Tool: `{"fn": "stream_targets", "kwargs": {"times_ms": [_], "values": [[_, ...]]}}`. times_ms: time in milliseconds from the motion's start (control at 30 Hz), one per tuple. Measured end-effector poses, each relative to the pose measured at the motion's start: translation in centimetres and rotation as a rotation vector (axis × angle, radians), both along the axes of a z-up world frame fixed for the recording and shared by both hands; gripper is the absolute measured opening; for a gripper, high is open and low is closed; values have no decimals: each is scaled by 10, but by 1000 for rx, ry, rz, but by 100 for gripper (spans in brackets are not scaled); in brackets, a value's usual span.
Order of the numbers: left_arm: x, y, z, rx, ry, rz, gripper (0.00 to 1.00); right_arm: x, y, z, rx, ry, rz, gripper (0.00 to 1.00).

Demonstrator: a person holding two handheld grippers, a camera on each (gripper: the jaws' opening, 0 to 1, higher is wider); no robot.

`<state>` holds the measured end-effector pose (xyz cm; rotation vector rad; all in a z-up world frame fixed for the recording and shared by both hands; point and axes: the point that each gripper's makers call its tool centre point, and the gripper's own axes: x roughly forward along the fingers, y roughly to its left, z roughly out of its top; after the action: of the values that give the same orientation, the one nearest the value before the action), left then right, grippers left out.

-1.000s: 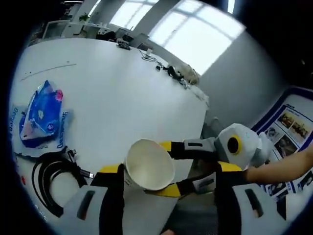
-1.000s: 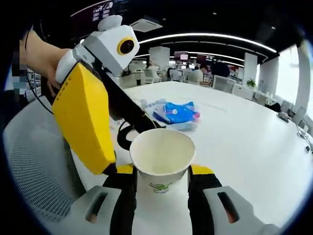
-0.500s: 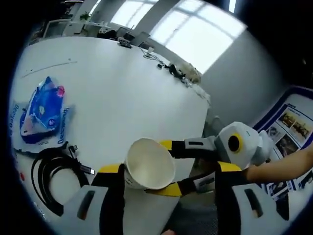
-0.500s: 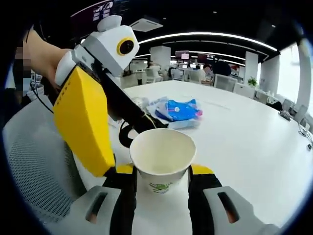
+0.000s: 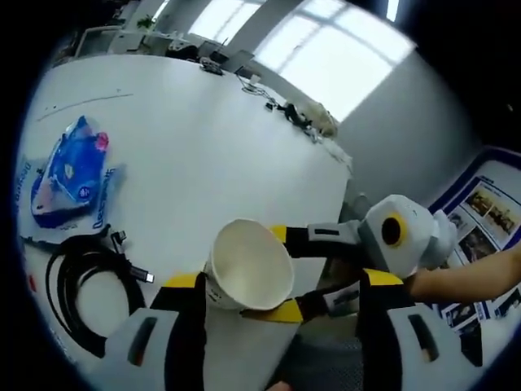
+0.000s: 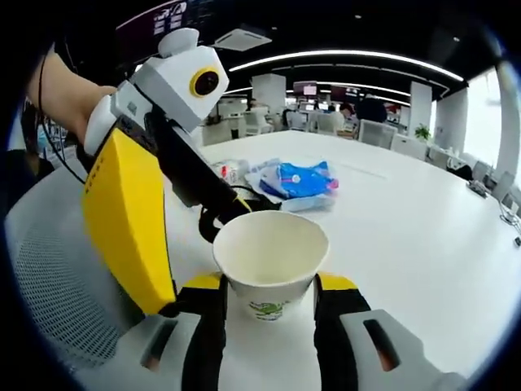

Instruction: Arrange the tabletop items into an orderly group along one side of the table until the central work area is clear of visible clutter.

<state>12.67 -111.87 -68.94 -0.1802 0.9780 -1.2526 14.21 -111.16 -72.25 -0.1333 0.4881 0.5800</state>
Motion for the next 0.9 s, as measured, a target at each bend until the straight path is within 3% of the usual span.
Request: {"fn": "stream_targets", "kwargs": {"times_ms": [333,500,800,900], "values": [[-5,7,0,-6,6,20,77,2,-2,4,13,-2,-14,48],[-2,19,8,-27,-7,57,80,-3,-2,0,23,33,-19,57],[5,57,17,-48,-27,158,95,-7,-6,5,29,36,-24,62],[12,75,25,-43,-71,192,96,-9,-8,12,38,27,-36,62]]}}
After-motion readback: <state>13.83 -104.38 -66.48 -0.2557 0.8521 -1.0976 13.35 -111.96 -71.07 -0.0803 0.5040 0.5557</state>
